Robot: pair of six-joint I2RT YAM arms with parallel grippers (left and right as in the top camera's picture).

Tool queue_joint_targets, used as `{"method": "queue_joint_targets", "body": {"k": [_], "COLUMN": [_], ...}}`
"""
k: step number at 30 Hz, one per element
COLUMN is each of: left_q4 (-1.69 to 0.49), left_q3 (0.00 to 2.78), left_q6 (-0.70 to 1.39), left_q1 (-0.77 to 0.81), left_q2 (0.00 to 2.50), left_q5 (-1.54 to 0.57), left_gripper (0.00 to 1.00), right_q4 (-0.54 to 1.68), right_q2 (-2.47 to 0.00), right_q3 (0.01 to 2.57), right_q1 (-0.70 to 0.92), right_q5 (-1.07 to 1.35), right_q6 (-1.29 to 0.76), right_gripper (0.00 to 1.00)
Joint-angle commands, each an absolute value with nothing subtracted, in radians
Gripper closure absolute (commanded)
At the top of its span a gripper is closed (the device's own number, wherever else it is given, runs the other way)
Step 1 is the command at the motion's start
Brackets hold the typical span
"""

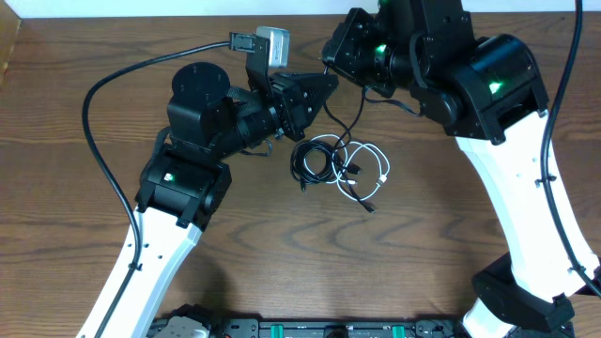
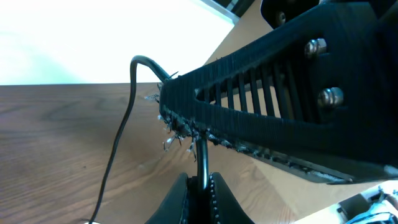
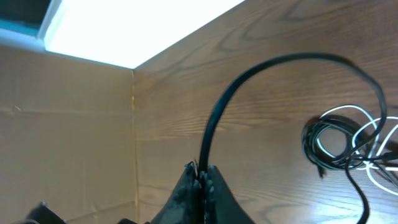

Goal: Untangle cables
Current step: 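Take the black cable with the left gripper and carry it back left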

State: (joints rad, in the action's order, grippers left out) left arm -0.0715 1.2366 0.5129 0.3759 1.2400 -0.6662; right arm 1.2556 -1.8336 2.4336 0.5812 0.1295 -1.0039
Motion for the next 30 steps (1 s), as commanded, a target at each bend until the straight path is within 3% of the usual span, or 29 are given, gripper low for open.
{"method": "queue_joint_targets", "body": {"k": [1, 4, 8, 14, 17, 23, 30], "left_q4": [-0.051, -0.014, 0.057, 0.223, 0.331, 0.430, 0.231], "left_q3": [1.250, 1.250, 1.250, 1.250, 1.250, 1.253, 1.253], "left_q6": [0.551, 0.580, 0.633, 0.736, 0.780, 0.800, 0.645], "left_q1": [0.373, 0.373, 0.373, 0.373, 0.373, 0.369, 0.257], "left_q2": [1.221, 1.205, 1.177, 1.147, 1.144, 1.145, 1.150], "left_q5": [-0.646, -0.646, -0.646, -0.646, -0.644, -0.529, -0.386], "left_gripper": [0.93, 0.93, 0.93, 0.93, 0.92, 0.93, 0.93], "right_q4": [1.261, 1.262, 1.281, 1.354, 1.413, 1.530, 1.580], "right_q2": [-1.824, -1.823, -1.811, -1.774, -1.764, -1.762, -1.762], "right_q3": [2.438, 2.439, 2.439, 2.439, 2.439, 2.439, 2.439], "right_q1": [0.574, 0.553, 0.508, 0.387, 0.324, 0.227, 0.211], "right_q5": [0.102, 0.099, 0.099, 0.099, 0.099, 0.099, 0.099], "right_q6": [-0.952, -0.873, -0.786, -0.699, -0.697, -0.670, -0.577], "right_gripper": [0.93, 0.98, 0.92, 0.55, 0.45, 0.42, 0.42]}}
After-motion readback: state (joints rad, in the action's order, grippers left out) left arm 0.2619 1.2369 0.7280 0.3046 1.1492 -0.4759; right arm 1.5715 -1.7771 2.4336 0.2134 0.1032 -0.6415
